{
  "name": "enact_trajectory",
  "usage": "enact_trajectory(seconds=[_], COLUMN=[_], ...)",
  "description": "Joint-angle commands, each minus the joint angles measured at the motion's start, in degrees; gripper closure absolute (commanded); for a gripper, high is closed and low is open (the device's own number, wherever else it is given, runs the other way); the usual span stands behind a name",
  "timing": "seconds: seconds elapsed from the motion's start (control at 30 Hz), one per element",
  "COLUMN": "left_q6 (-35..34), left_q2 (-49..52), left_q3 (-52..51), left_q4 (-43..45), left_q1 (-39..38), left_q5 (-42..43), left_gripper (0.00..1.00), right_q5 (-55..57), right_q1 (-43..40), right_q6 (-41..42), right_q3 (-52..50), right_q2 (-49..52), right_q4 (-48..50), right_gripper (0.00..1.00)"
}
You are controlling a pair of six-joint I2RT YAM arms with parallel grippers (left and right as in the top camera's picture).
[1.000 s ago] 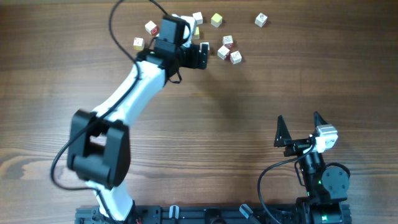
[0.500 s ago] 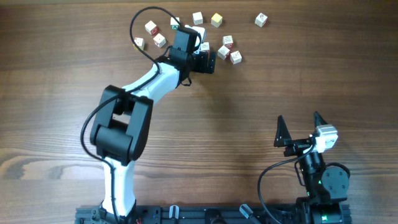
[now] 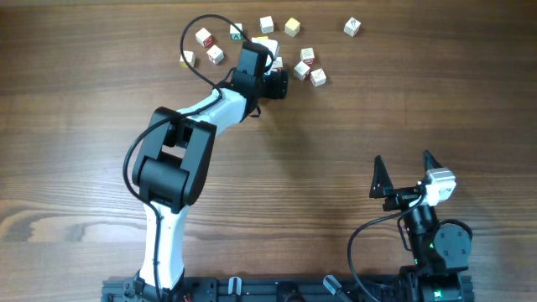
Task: Form a horizontal line
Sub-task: 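Reach left gripper into block cluster and grasp a picture block, then carry the picture block toward the table center and set it down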
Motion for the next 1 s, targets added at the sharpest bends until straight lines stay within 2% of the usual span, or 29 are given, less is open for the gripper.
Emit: enact_trajectory(seconds=[0.0, 0.1, 0.43, 0.83, 0.97], left_q6=[0.7, 0.7, 0.3, -3.9, -5.4], left_q2=[1.2, 1.2, -1.8, -13.9, -17.7], left_q3=[1.0, 1.0, 1.0, 1.0, 1.0], left_q4=[0.7, 0.6, -0.9, -9.7, -16.4], left_q1=[-0.1, -0.1, -0.4, -2.8, -4.4], left_q5=[-1.9, -1.9, -1.9, -1.9, -1.9], left_gripper=[0.33, 0.48, 0.6, 0.66, 0.67], right_q5=[0.8, 0.8, 0.8, 0.8, 0.8], right_q1=[-0.2, -0.2, -0.2, -0.2, -0.2], right_q6=[-0.8, -0.8, -0.8, -0.8, -0.8], right_q3=[0.0, 0.0, 0.0, 0.0, 0.0], right_q2=[-0.2, -0.2, -0.2, -0.2, -0.2], right_q4=[0.2, 0.2, 0.2, 0.2, 0.2], right_gripper=[0.0, 0.0, 0.0, 0.0, 0.0])
